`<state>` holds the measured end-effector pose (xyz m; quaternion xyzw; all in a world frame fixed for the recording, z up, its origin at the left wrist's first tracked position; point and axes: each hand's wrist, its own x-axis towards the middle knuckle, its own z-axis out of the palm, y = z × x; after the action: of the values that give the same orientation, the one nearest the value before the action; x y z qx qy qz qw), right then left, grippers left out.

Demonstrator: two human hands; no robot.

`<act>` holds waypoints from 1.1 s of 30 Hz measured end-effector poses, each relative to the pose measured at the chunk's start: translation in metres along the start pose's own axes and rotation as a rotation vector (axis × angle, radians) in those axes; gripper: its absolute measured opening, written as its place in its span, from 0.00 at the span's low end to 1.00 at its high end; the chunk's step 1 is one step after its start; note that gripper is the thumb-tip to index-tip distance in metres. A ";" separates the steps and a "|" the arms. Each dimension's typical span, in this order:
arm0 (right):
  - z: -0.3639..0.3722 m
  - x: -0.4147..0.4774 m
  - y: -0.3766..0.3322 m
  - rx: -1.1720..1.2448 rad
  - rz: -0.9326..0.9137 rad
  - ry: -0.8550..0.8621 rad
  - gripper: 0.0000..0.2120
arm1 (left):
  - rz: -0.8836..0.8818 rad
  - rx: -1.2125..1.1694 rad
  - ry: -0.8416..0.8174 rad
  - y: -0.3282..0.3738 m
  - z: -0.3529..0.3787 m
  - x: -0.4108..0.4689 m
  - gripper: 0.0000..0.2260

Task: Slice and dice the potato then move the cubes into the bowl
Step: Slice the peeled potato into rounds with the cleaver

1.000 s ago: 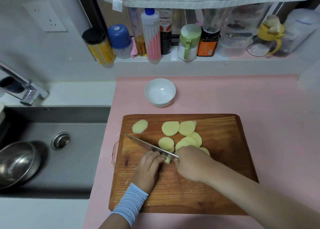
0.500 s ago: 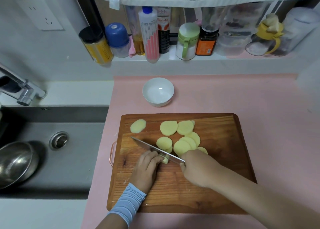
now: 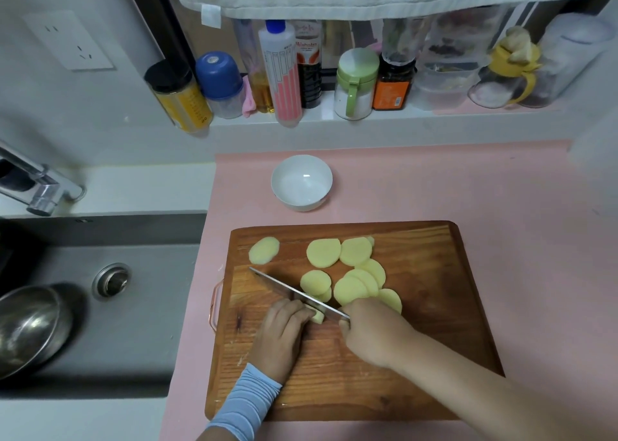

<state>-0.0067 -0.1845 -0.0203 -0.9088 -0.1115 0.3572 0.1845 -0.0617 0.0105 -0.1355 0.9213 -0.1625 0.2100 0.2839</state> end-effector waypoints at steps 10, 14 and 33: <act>-0.012 -0.001 0.005 -0.012 0.001 0.061 0.14 | -0.011 0.039 0.005 0.007 -0.003 -0.006 0.10; -0.012 -0.008 0.008 -0.003 -0.002 0.097 0.14 | -0.001 0.058 0.024 0.007 -0.002 -0.004 0.10; -0.027 -0.056 -0.019 -0.060 -0.056 0.134 0.17 | -0.036 0.008 0.046 0.005 0.001 -0.005 0.10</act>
<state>-0.0297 -0.1925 0.0401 -0.9322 -0.1349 0.2870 0.1743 -0.0679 0.0067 -0.1365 0.9202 -0.1385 0.2267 0.2875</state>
